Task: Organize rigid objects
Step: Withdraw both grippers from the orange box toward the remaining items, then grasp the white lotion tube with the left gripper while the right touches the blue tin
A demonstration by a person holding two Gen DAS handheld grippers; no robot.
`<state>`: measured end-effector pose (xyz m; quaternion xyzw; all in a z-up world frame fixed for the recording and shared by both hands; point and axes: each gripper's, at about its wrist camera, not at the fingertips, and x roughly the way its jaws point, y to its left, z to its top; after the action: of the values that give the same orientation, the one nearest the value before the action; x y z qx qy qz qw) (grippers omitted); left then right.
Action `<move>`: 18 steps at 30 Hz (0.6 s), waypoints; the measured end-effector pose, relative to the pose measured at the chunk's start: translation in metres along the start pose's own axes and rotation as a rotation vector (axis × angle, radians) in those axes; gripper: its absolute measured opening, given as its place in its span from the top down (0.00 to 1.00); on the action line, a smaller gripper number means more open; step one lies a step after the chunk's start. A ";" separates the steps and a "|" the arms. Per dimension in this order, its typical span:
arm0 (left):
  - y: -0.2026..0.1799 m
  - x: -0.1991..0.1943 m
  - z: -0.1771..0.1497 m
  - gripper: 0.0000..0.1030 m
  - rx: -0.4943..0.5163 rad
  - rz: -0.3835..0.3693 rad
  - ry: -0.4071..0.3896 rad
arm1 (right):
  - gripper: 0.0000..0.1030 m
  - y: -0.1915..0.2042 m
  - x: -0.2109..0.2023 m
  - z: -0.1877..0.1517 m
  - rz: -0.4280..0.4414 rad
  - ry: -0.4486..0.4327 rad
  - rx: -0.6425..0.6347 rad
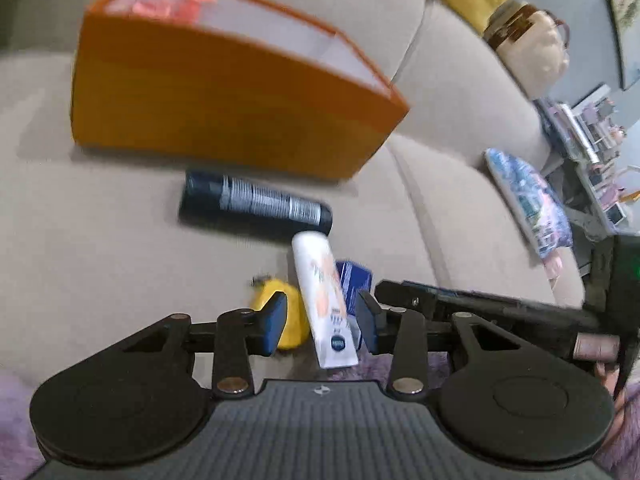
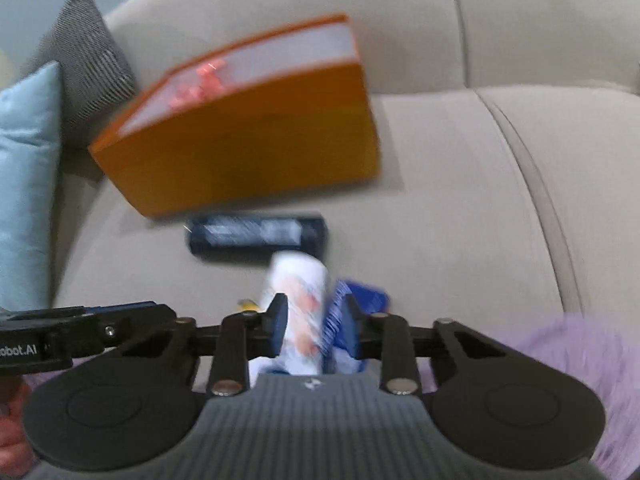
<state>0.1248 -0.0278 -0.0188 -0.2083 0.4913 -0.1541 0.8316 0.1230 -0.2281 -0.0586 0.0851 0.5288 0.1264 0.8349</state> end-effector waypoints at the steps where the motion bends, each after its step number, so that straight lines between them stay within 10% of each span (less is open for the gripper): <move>1: -0.001 0.007 -0.001 0.55 -0.007 0.010 0.003 | 0.75 -0.001 0.002 -0.005 -0.011 0.004 -0.002; 18: -0.023 0.074 0.007 0.52 0.057 0.116 0.097 | 0.84 -0.013 0.030 -0.008 0.065 0.044 0.059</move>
<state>0.1648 -0.0804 -0.0604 -0.1483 0.5377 -0.1297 0.8198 0.1296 -0.2316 -0.0921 0.1241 0.5474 0.1396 0.8157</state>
